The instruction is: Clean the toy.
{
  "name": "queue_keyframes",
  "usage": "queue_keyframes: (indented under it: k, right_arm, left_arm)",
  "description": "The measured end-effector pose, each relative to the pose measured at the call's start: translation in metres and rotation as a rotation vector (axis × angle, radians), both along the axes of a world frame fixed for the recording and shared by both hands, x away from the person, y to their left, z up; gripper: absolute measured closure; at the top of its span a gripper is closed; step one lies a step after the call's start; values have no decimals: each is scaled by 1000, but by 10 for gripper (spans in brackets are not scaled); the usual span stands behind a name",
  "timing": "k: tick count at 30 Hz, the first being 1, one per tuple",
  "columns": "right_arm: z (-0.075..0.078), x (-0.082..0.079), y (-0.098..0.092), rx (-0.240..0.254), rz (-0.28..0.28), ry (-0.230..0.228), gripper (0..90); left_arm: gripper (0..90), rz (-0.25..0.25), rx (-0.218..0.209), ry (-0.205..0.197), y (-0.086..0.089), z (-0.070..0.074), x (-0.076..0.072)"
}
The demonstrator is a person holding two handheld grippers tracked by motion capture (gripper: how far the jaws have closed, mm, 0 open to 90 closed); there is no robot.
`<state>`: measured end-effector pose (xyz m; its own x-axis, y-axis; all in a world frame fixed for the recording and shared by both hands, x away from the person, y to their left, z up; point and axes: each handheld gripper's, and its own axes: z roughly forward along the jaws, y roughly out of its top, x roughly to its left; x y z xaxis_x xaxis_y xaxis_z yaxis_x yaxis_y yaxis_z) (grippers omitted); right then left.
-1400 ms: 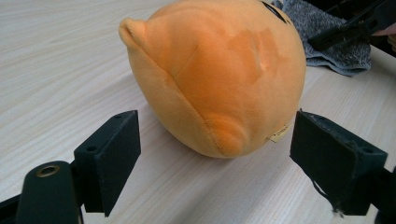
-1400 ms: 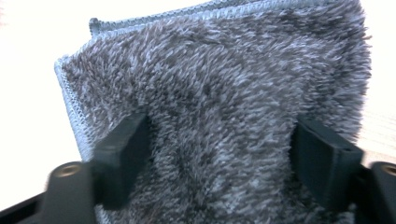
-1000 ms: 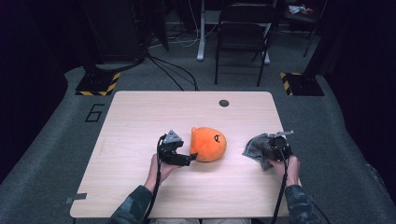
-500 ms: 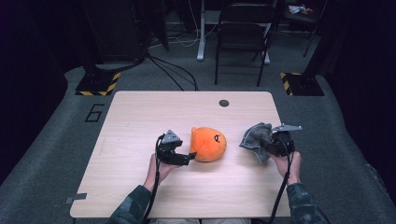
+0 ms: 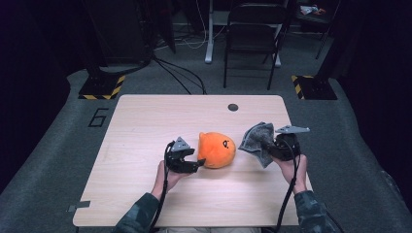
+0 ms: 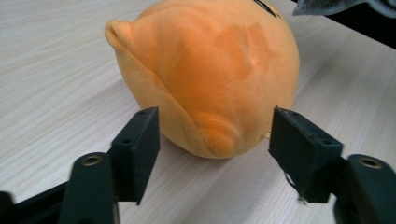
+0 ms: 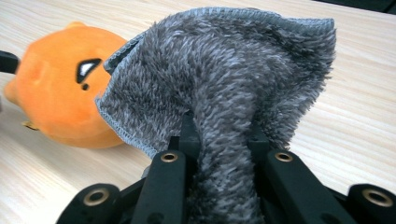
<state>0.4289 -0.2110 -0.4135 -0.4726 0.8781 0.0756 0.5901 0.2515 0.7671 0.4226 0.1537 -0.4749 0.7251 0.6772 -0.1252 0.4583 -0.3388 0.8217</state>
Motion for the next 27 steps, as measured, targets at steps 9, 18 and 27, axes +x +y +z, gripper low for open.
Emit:
queue_keyframes:
  k: [9, 18, 27]
  right_arm:
    - [10, -1, 21, 21, 49, -12, 757]
    - [22, -1, 43, 44, 91, -34, 757]
    - [22, 13, 90, 22, 156, -28, 750]
  left_arm:
    - [413, -5, 14, 0, 1, -4, 0]
    - [633, -2, 10, -2, -5, -9, -2]
    - [782, -8, -1, -38, -11, -10, -3]
